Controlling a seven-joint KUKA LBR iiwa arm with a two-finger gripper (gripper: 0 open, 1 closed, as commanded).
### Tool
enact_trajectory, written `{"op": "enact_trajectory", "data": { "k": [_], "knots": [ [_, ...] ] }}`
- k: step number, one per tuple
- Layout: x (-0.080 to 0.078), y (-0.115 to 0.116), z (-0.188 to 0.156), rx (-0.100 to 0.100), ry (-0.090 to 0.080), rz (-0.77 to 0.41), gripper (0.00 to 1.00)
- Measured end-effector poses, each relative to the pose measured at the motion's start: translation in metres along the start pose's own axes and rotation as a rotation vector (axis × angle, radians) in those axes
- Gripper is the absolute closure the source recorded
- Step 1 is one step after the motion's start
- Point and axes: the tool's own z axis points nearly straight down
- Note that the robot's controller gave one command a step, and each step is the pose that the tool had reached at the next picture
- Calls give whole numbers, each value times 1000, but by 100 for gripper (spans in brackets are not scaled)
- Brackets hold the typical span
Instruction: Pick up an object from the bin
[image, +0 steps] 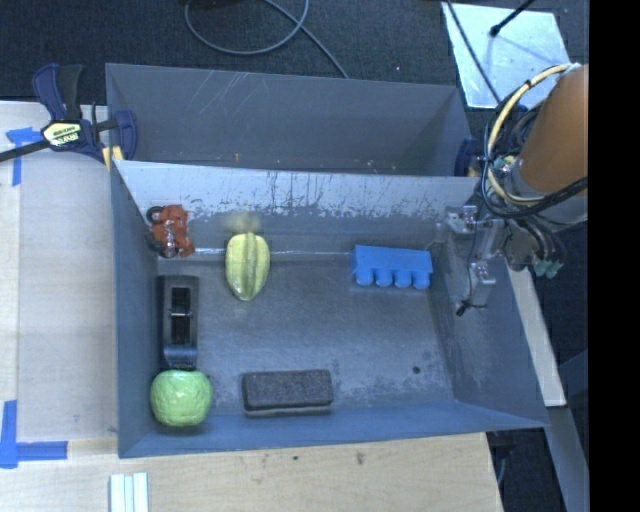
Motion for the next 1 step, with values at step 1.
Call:
{"op": "enact_trajectory", "data": {
  "k": [1],
  "knots": [
    [-1, 1, -5, 1, -8, -3, 0]
  ]
}}
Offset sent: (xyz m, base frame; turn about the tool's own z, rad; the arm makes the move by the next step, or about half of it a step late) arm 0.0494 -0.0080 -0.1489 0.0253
